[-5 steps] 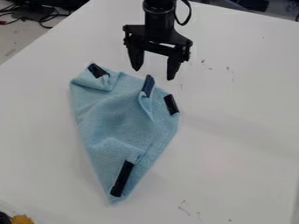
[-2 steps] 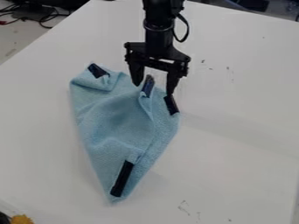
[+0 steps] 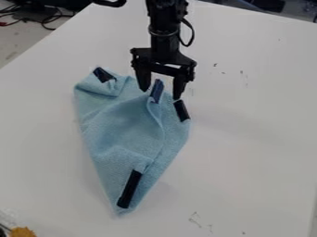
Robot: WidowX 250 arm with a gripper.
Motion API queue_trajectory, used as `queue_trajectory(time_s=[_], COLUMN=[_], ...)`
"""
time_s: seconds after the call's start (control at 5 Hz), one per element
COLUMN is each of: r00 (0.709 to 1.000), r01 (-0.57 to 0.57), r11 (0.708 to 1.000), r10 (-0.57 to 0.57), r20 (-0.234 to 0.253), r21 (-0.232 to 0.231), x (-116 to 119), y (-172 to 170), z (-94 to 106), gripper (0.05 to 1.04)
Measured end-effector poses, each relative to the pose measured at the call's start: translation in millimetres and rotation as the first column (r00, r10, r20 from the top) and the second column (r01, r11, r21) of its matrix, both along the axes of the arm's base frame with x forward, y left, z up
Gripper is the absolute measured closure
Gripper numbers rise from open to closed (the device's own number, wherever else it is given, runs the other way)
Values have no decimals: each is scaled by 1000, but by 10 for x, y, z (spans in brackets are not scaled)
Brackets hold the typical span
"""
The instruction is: Unfold the cloth from top right to bottom left
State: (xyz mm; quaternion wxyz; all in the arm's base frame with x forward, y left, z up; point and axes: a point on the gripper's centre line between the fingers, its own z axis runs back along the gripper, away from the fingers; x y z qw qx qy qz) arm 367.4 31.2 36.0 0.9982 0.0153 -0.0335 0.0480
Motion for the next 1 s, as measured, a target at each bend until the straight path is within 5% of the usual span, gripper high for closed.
queue_trajectory(time_s=[0.2, 0.6, 0.8, 1.0], r00=[1000, 1000, 999, 1000], r01=[12, 10, -2, -5], r11=[1000, 1000, 1000, 999], r10=[-12, -10, 3, 6], r20=[-10, -24, -34, -17], r21=[-14, -2, 19, 47], x=[45, 49, 40, 40], y=[42, 75, 87, 75], z=[-66, -30, -19, 114], gripper=[254, 829, 982, 1019])
